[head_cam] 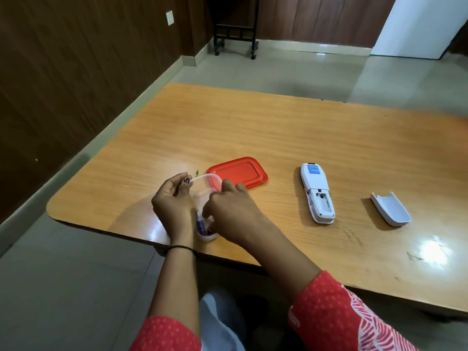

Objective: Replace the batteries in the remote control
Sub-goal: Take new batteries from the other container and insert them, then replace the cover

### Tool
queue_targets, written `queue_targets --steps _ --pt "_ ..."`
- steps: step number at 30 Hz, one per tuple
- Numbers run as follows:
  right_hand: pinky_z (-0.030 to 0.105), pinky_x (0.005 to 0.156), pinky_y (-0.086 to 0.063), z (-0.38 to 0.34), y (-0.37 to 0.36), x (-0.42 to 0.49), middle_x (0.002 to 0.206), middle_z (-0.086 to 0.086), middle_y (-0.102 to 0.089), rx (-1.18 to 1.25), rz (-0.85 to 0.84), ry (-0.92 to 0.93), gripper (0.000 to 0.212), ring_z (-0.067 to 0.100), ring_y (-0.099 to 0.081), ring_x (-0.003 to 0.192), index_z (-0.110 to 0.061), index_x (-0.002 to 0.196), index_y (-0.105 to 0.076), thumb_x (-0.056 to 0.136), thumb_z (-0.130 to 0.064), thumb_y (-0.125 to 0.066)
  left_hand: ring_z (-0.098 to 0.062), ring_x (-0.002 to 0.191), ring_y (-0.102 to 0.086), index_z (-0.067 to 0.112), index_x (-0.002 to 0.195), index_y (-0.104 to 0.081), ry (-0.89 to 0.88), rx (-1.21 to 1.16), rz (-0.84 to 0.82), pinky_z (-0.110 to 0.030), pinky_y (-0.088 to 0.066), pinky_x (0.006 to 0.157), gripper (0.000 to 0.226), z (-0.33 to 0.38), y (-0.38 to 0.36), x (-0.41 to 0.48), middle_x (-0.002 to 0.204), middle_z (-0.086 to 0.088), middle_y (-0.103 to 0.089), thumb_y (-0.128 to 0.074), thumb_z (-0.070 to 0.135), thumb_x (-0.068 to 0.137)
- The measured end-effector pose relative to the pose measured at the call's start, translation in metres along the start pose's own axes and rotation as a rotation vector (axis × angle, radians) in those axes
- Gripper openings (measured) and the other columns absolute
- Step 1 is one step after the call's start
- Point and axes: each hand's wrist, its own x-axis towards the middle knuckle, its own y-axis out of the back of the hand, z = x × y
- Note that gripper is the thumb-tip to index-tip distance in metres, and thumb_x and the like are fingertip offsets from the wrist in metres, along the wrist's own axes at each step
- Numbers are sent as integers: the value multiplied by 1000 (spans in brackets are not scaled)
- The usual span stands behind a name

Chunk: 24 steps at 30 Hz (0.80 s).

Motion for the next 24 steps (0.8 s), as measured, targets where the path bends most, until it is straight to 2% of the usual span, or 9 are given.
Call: queue_targets --steps 5,9,13,16,18,21,24 --pt "38 83 -27 0 -1 7 111 5 -65 36 -10 35 29 29 -38 116 -20 112 -66 85 -30 -58 -15 83 -68 11 90 -69 44 -57 -15 -38 -55 90 17 1 1 0 86 -2 -71 -61 -3 85" --pt "42 88 -27 5 -5 9 117 3 -61 116 -72 26 41 28 -37 118 -27 126 -55 85 -31 -58 -14 84 -69 8 93 -69 51 -94 -27 -33 -55 88 18 2 2 0 89 -4 -71 -59 -5 86" --pt "44 88 -26 8 -6 15 112 2 -62 186 -100 38 34 27 -36 118 -26 116 -62 83 -34 -62 -15 86 -70 7 97 -70 57 -74 -24 -37 -55 89 18 1 4 1 97 -11 -72 -59 -3 86" --pt "41 87 -28 15 -6 5 113 -2 -61 343 82 -4 42 22 -41 110 -24 115 -61 76 -38 -69 -18 92 -69 13 93 -70 24 -35 -47 -40 -54 92 18 2 6 -1 95 -7 -72 -60 0 86" --pt "37 88 -34 25 -4 -13 111 -3 -61 544 295 -69 46 17 -46 104 -23 116 -60 74 -35 -73 -14 96 -67 19 93 -69 -69 73 -58 -31 -52 92 18 8 6 -6 95 0 -71 -59 5 88" --pt "15 71 -44 52 -1 -50 101 -5 -64 869 518 -209 44 7 -57 84 -19 113 -60 73 -18 -77 -8 97 -60 19 102 -67 -331 247 -45 -22 -45 89 19 23 4 -19 103 5 -67 -56 10 90" --pt "19 56 -48 87 6 -80 97 9 -67 1281 660 -427 39 12 -60 69 -9 108 -55 75 5 -69 -13 105 -58 14 105 -67 -556 344 -124 -21 -42 90 20 29 -12 -39 109 0 -66 -56 8 90"
